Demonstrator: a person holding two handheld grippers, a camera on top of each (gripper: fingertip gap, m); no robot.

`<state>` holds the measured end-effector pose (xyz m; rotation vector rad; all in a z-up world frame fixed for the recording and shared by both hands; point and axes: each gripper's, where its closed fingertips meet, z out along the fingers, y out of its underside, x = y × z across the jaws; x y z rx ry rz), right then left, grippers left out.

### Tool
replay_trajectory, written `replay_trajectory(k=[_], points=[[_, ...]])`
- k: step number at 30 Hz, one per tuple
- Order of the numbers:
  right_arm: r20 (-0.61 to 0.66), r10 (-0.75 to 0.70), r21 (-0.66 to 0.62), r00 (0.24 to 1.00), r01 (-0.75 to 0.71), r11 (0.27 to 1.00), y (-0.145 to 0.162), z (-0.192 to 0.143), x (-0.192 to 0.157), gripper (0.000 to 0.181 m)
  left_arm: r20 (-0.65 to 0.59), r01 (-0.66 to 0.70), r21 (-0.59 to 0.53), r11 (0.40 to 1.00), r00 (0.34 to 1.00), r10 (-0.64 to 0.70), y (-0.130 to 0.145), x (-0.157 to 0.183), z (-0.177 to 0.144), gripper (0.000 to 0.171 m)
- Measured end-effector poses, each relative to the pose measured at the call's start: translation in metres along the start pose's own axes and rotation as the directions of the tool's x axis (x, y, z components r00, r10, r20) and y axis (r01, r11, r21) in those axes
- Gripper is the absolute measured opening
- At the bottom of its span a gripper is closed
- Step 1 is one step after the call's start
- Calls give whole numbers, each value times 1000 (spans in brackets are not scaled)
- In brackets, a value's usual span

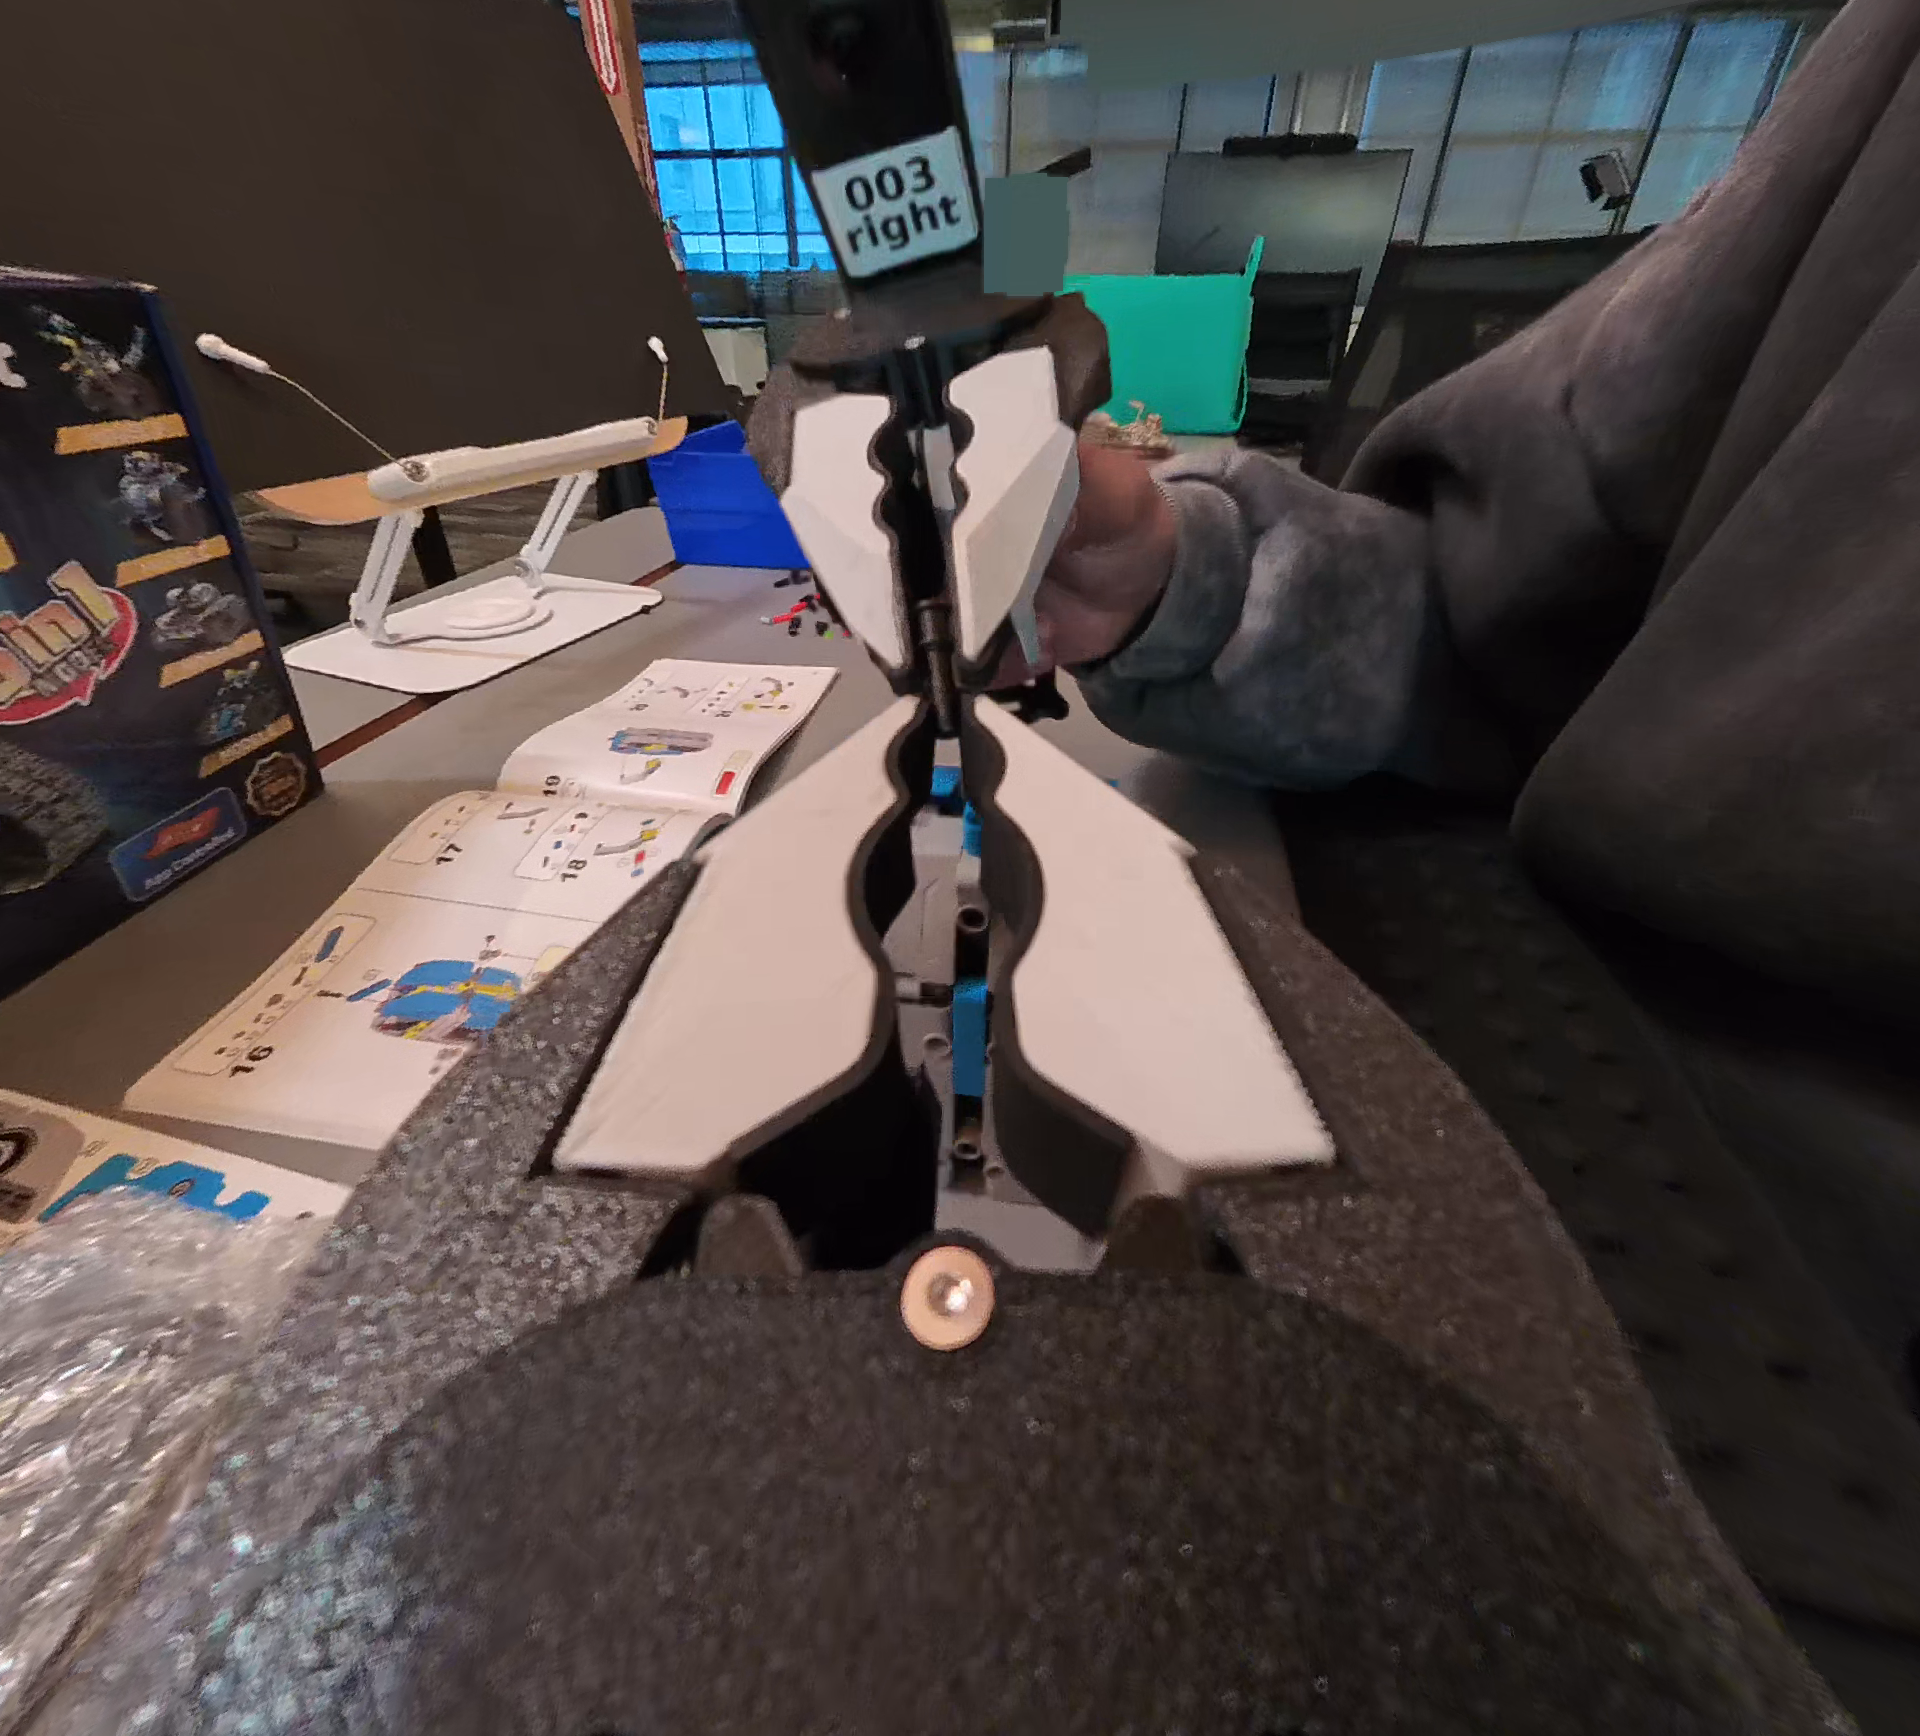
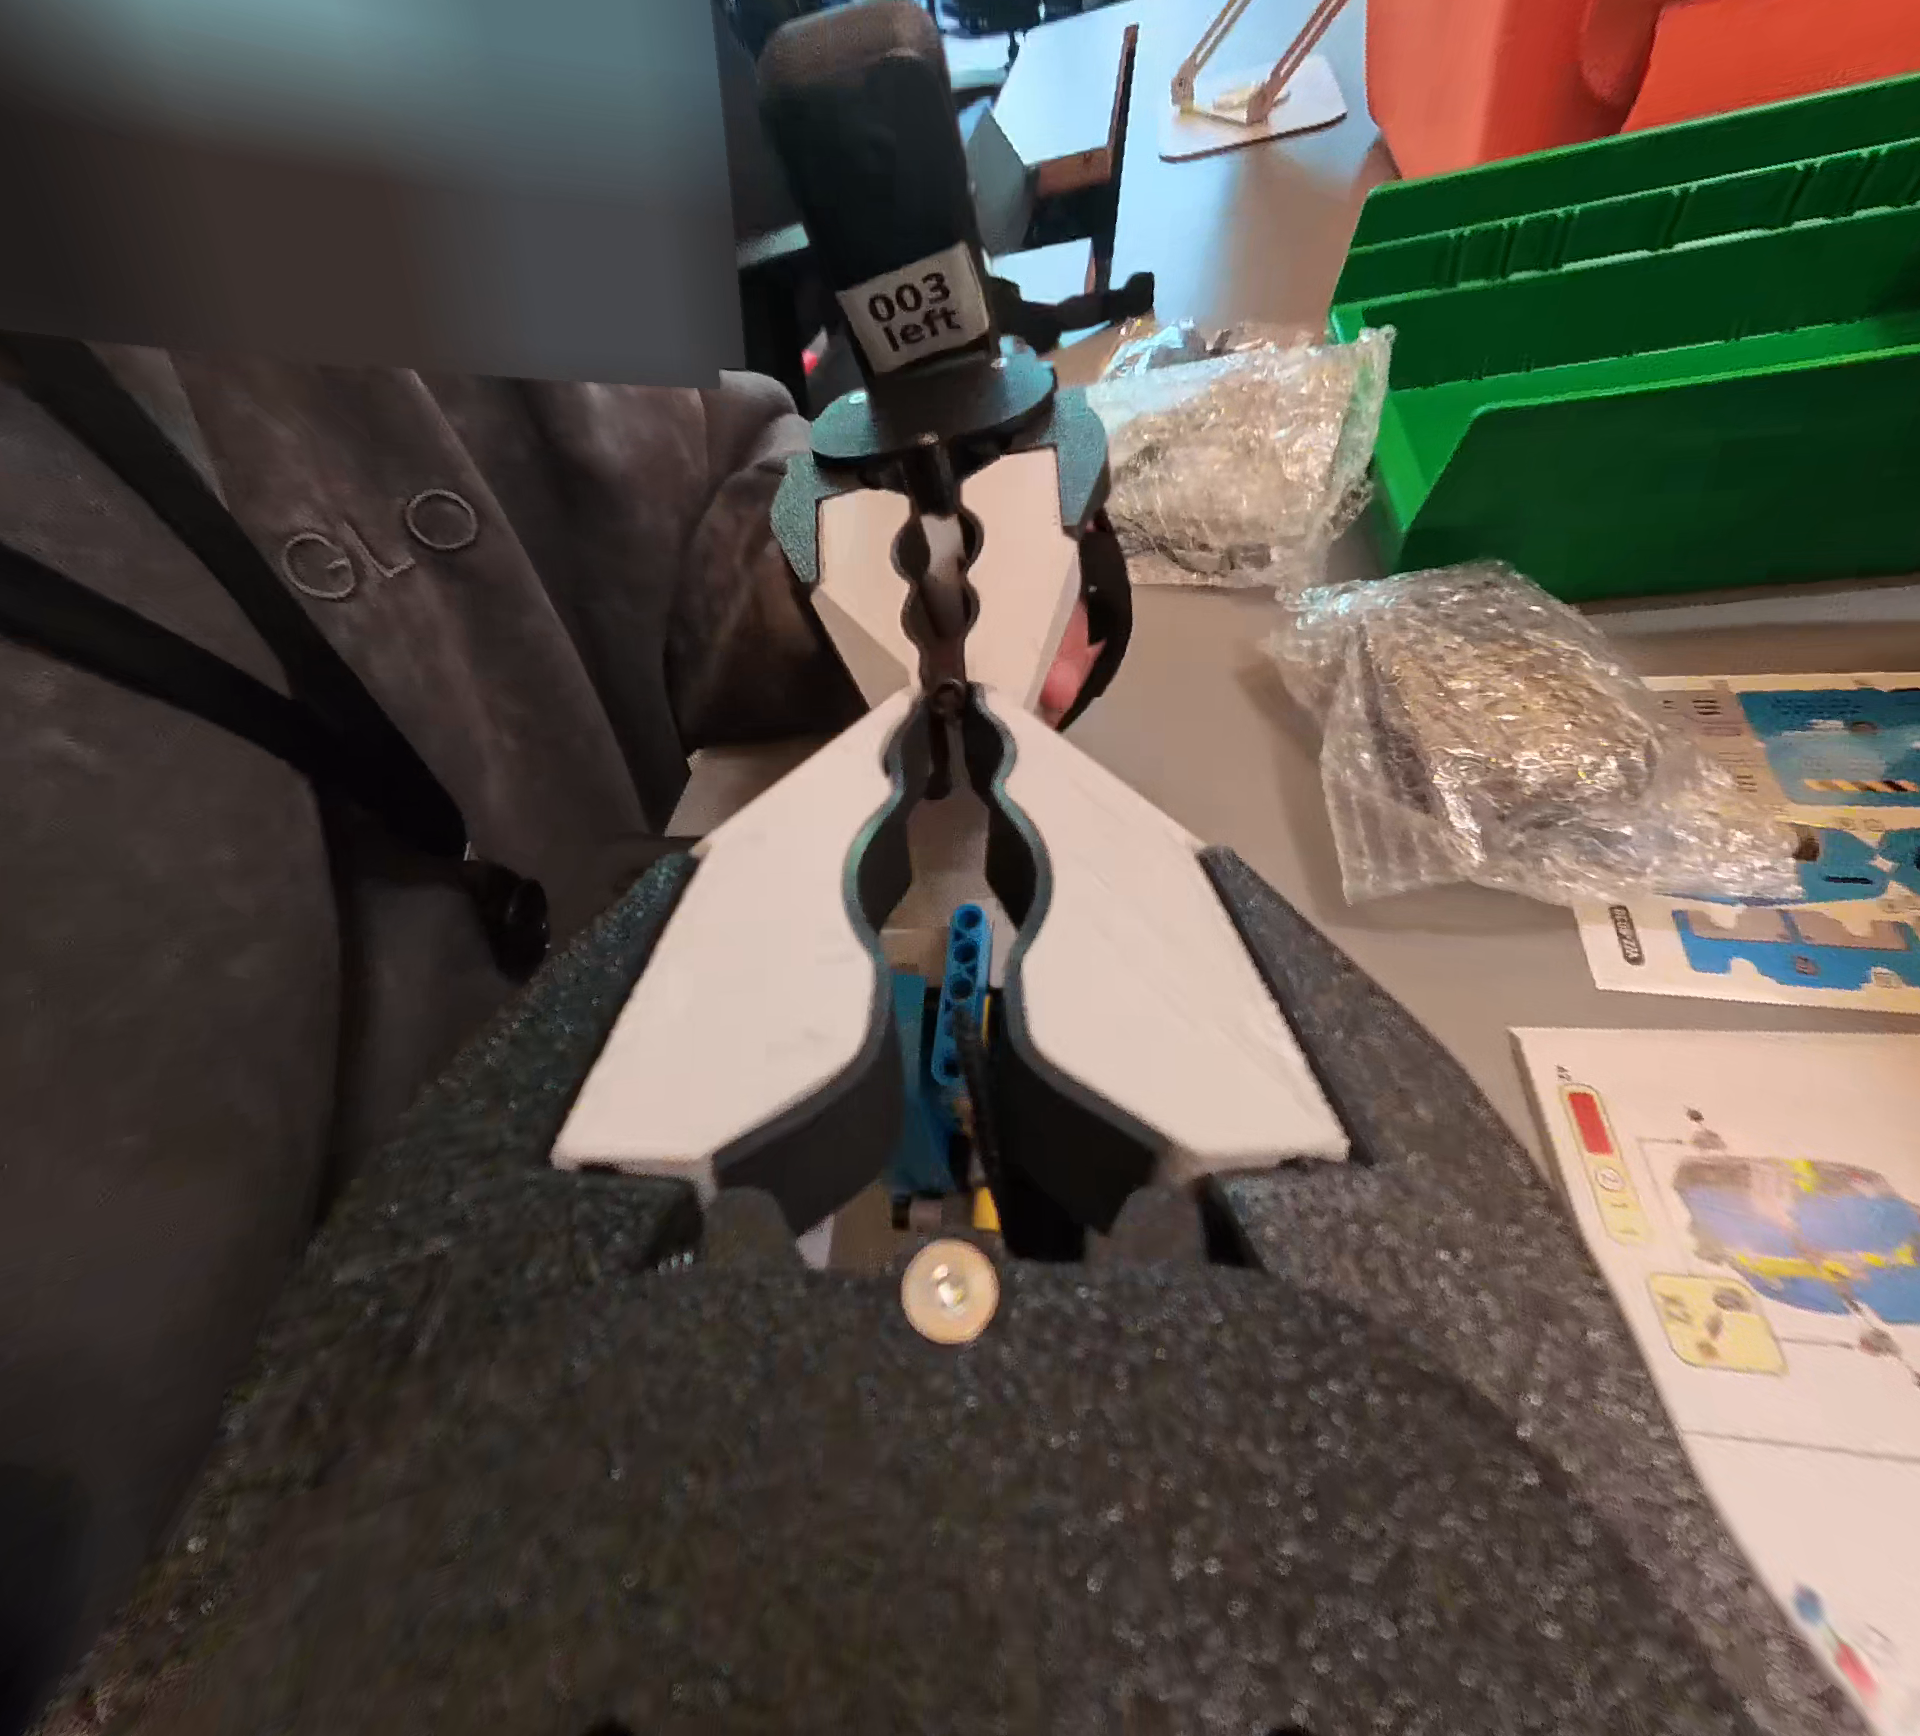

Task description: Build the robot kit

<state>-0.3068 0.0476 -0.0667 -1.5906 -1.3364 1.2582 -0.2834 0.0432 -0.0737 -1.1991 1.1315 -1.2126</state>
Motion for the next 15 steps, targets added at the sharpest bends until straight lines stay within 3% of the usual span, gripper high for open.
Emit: replay_trajectory(k=[7,11,15], points=[[-74,-58,-52,996,54,997,7,-1,4,6,16,-33,-46,998,999,34,9,-3,2,3],[-80,-52,74,995,58,996,-7,2,2,6,29,0,1,1000,1000,0,-1,-4,3,2],[-35,12,110,999,-8,994,-7,11,-1,6,23,15,-4,1000,1000,-15,1,-2,5,3]])
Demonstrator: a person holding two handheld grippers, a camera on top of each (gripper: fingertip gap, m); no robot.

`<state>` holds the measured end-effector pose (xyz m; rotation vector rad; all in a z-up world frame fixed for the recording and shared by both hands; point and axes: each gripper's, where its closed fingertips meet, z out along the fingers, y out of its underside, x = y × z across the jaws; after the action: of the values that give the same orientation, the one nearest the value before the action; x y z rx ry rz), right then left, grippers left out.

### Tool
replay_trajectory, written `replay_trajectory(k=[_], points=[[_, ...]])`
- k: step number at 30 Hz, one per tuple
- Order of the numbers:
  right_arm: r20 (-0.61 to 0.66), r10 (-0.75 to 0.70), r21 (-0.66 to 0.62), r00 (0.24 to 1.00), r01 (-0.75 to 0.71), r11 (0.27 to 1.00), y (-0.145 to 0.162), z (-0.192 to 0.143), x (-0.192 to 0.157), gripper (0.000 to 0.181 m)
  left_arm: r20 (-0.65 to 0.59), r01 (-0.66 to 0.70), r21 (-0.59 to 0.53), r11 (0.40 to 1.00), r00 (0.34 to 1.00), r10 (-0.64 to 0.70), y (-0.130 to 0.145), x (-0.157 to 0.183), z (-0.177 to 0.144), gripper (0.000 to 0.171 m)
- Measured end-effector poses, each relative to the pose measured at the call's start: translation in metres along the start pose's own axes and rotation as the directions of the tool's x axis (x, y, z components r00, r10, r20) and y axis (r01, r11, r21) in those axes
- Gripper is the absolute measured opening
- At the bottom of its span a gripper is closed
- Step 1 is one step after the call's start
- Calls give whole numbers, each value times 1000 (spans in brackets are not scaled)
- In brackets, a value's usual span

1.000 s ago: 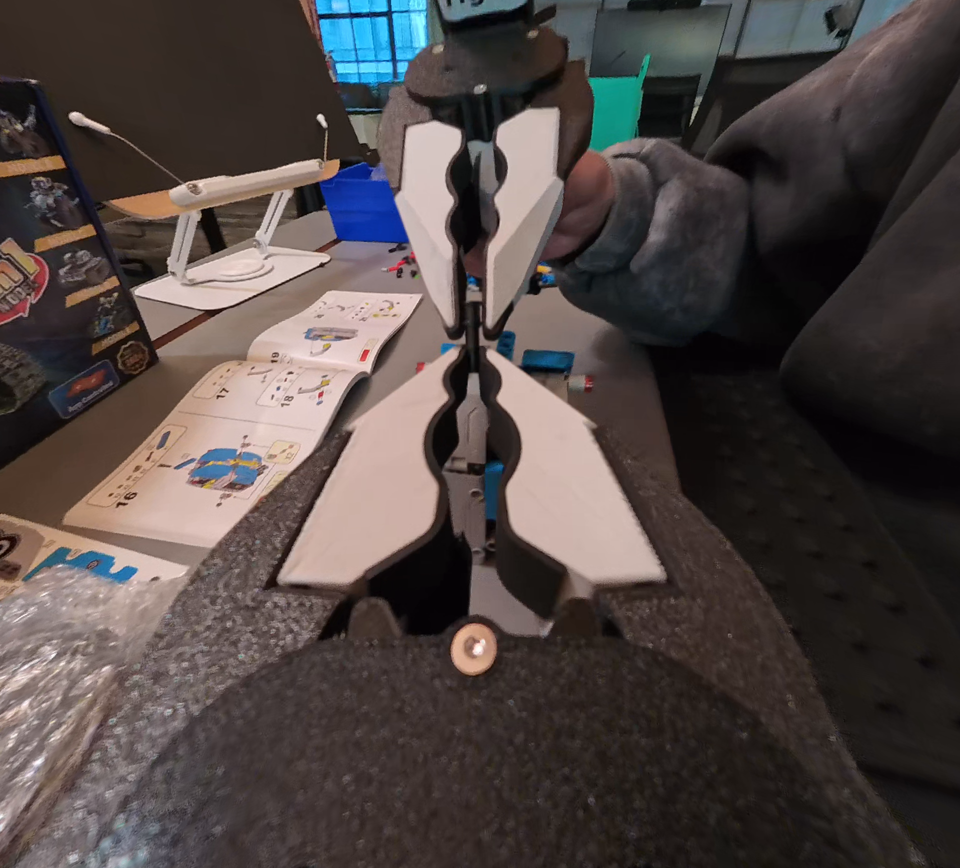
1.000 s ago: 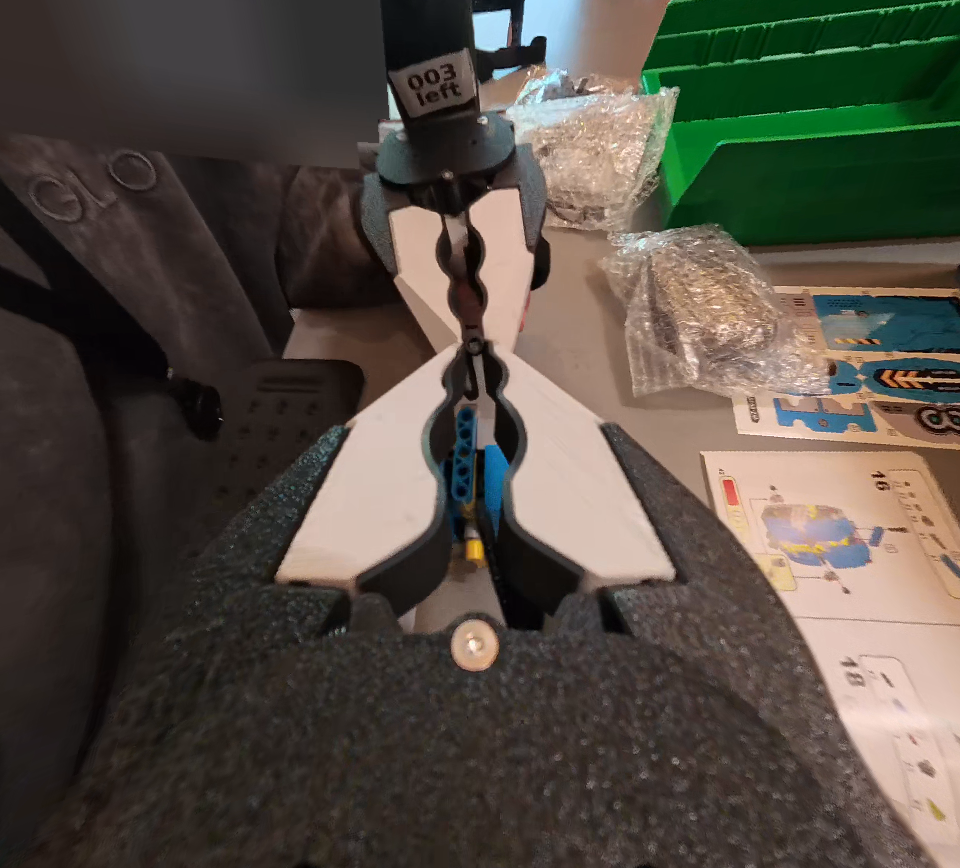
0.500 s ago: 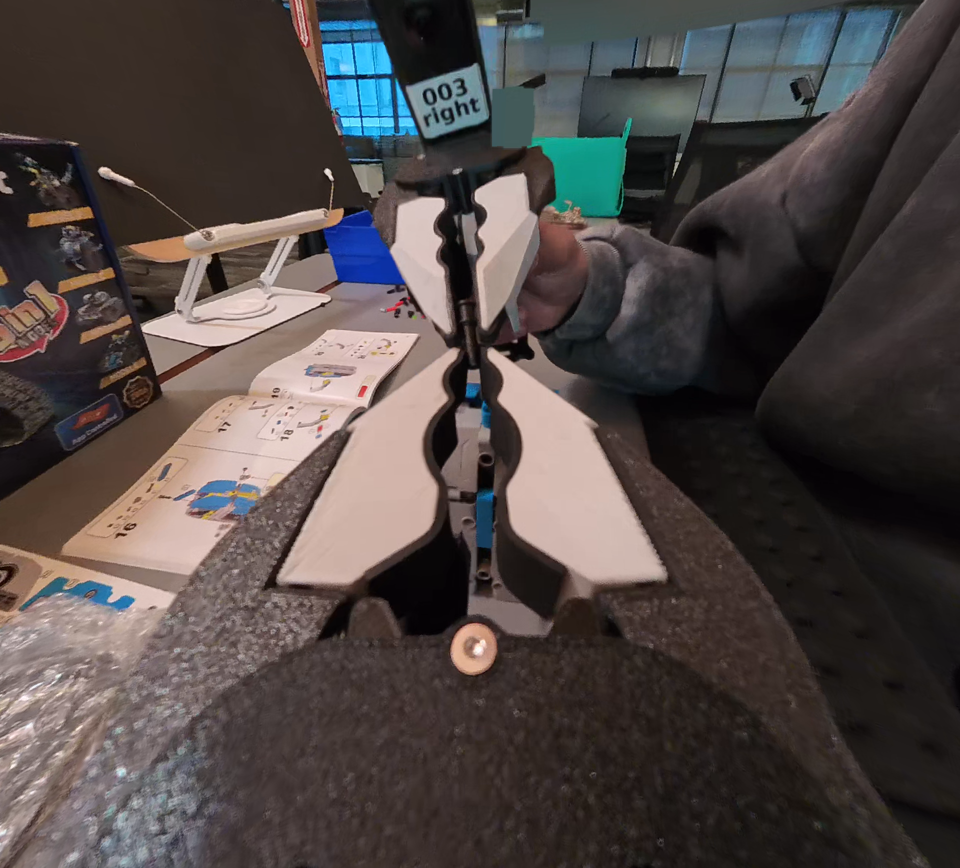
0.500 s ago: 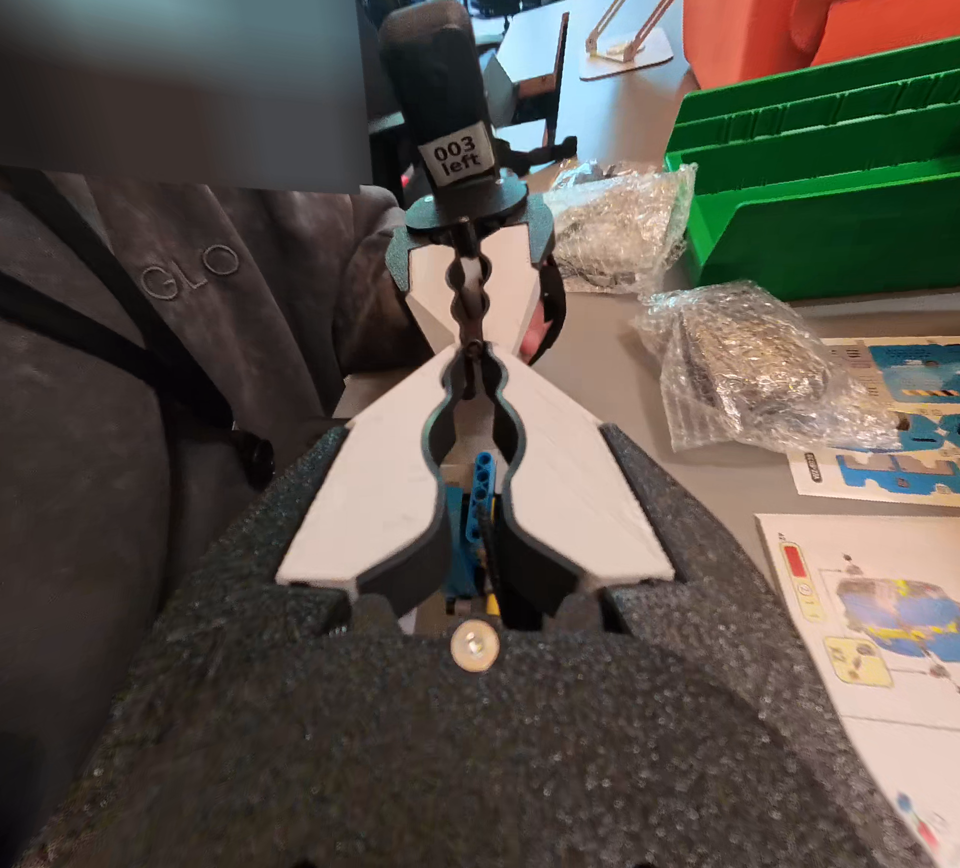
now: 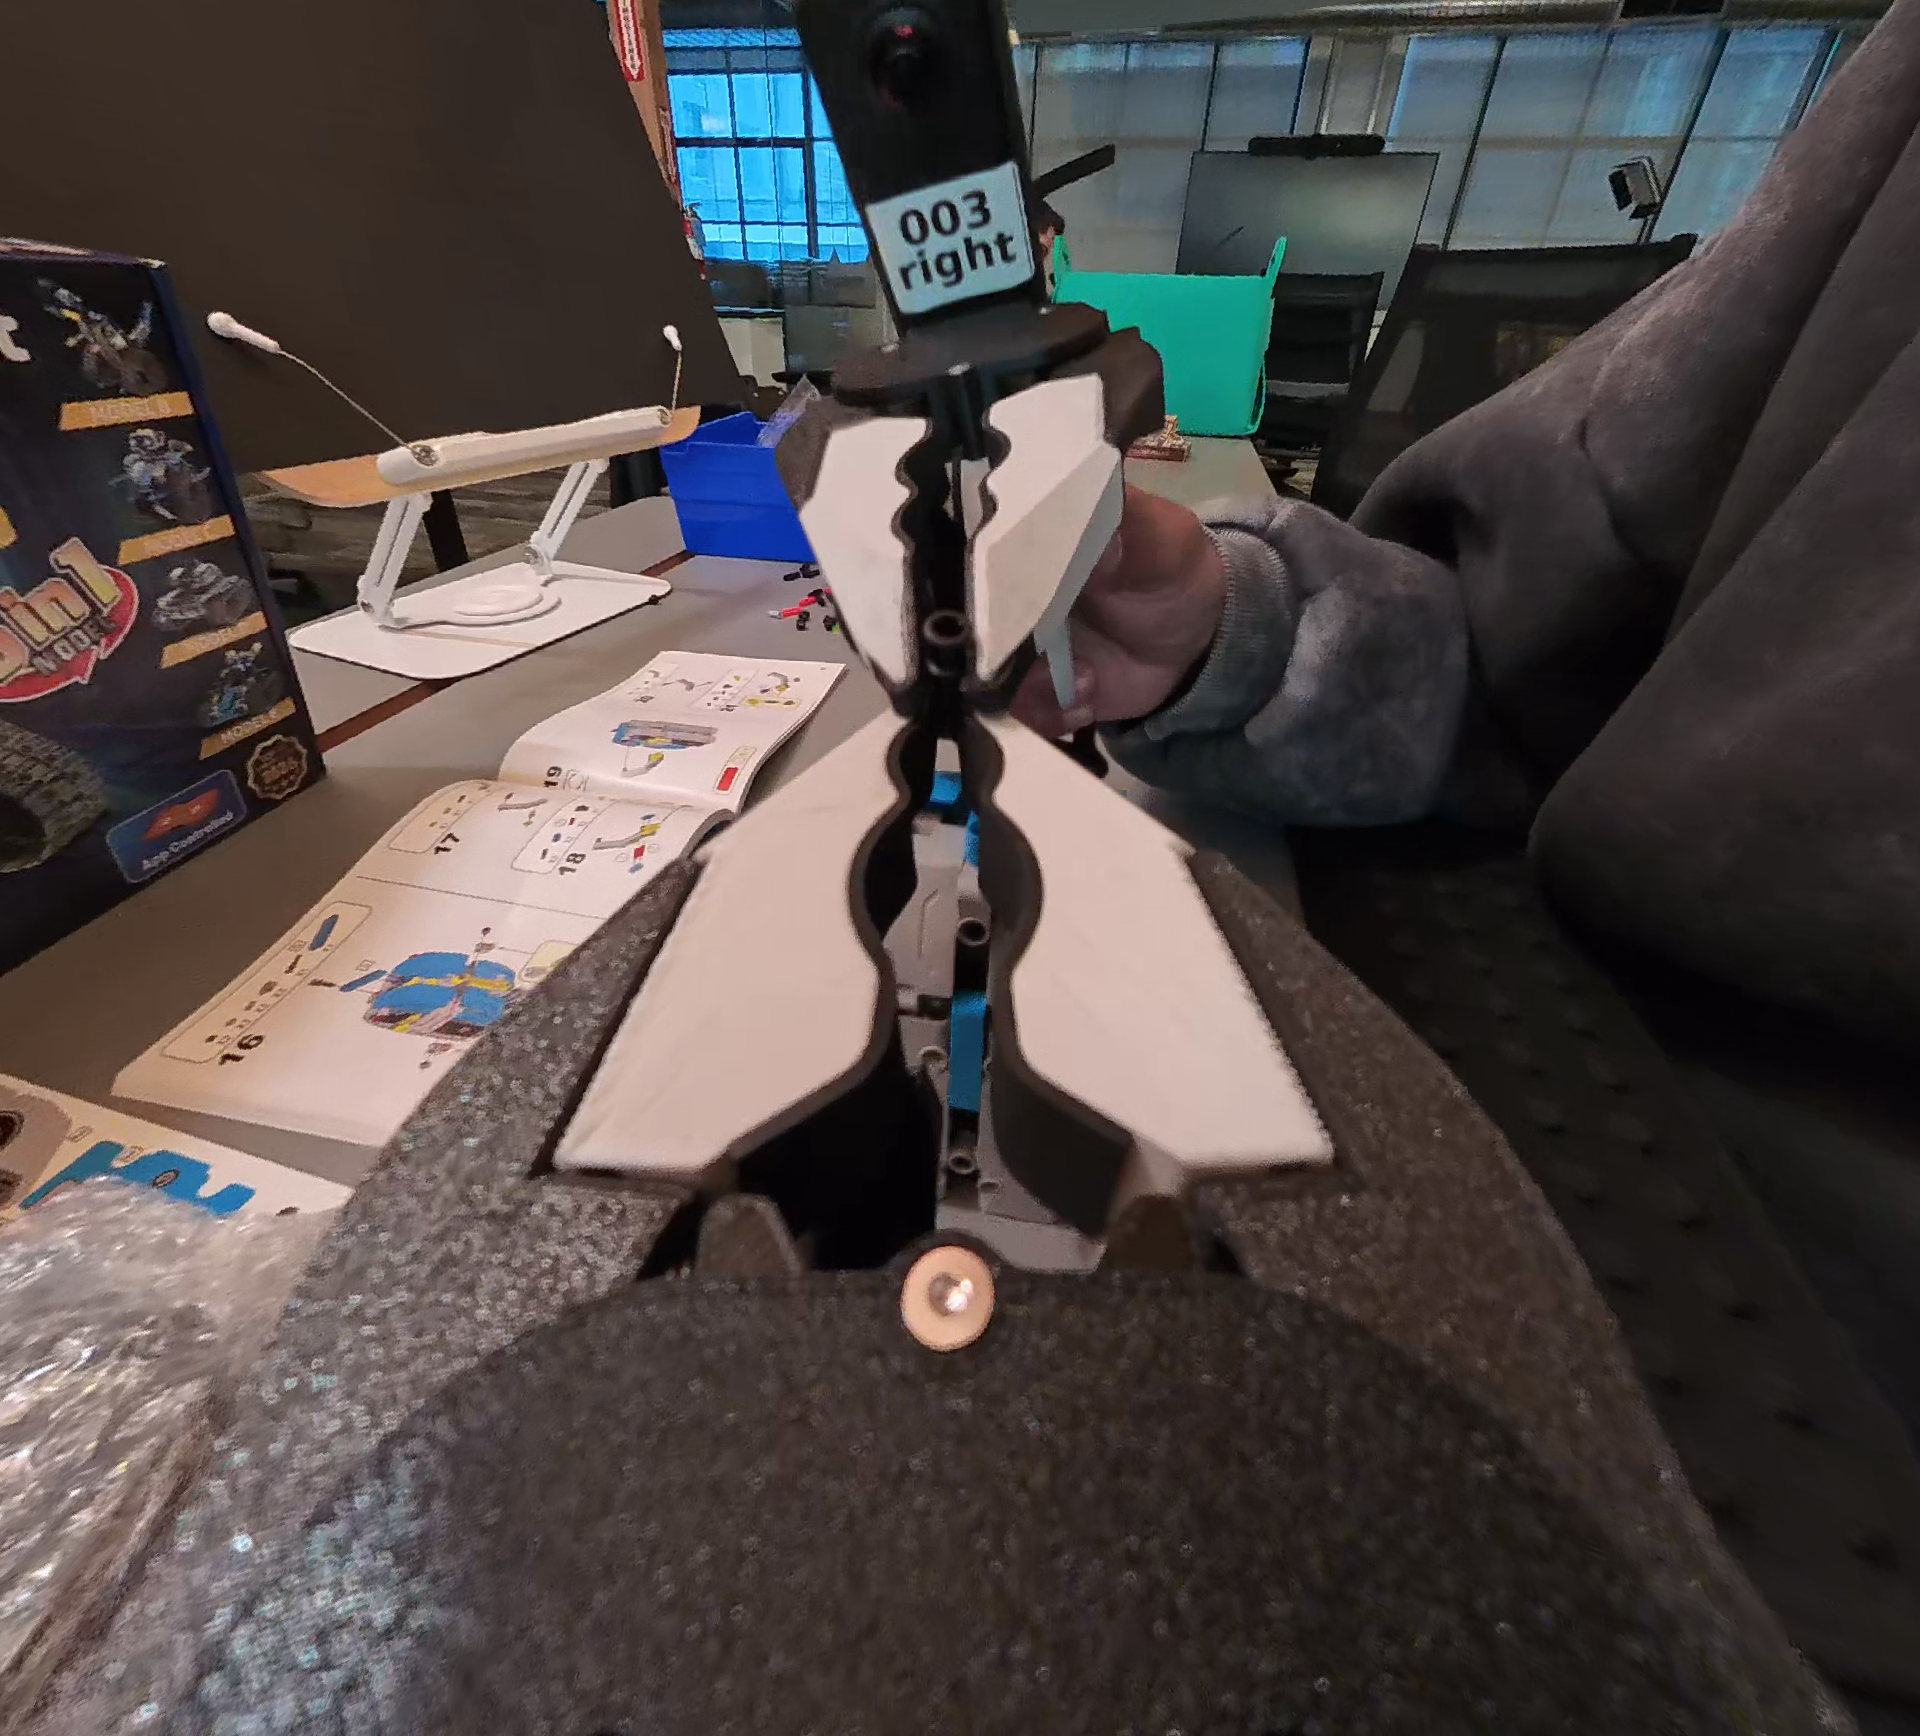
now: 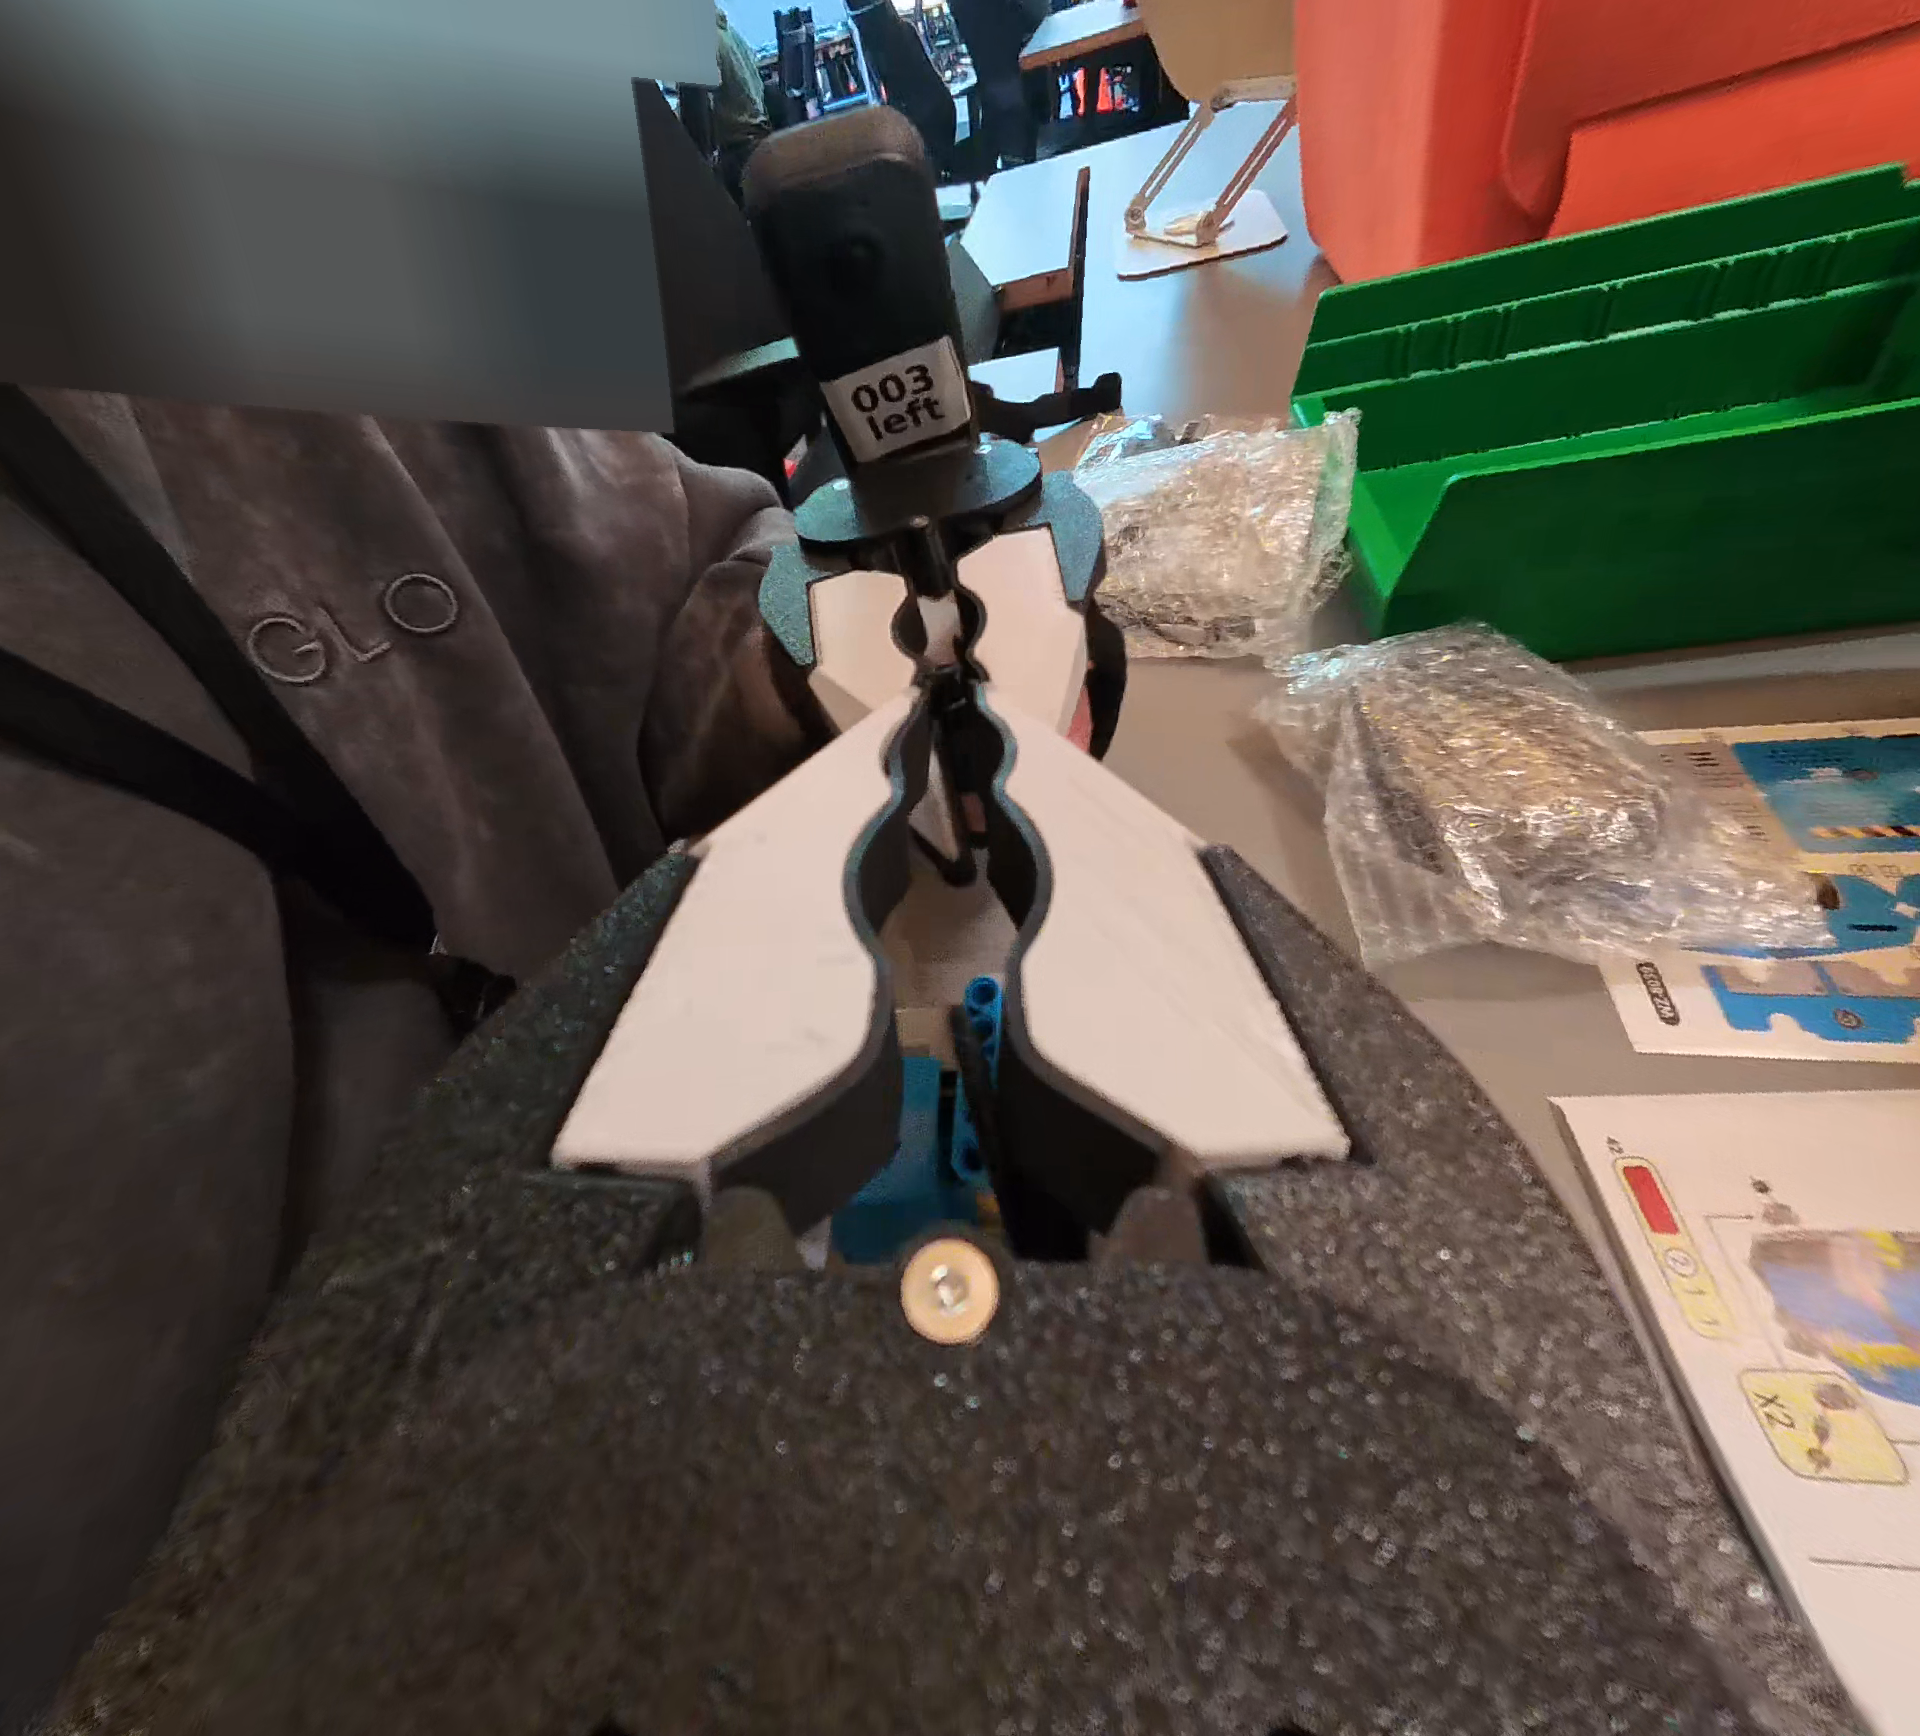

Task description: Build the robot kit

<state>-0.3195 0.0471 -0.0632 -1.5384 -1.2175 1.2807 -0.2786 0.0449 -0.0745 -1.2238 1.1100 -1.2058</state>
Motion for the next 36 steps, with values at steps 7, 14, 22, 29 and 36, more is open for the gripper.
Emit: replay_trajectory(k=[7,14,22,29,36], points=[[46,101,103,994,-105,989,-6,-14,4,6,-14,47,27,999,999,-47,-4,-2,-3,3],[35,100,92,994,-103,990,4,-13,9,9,-61,140,28,990,989,-138,-2,-1,-4,1],[51,136,96,989,-141,985,1,-12,7,5,-15,71,16,997,997,-71,-1,-3,-4,1],[60,227,58,972,-231,971,10,-14,12,3,42,-32,-53,998,999,34,10,-7,0,1],[-33,32,-65,999,-34,997,29,-27,8,2,74,-39,-65,997,996,44,10,-21,-8,9]])
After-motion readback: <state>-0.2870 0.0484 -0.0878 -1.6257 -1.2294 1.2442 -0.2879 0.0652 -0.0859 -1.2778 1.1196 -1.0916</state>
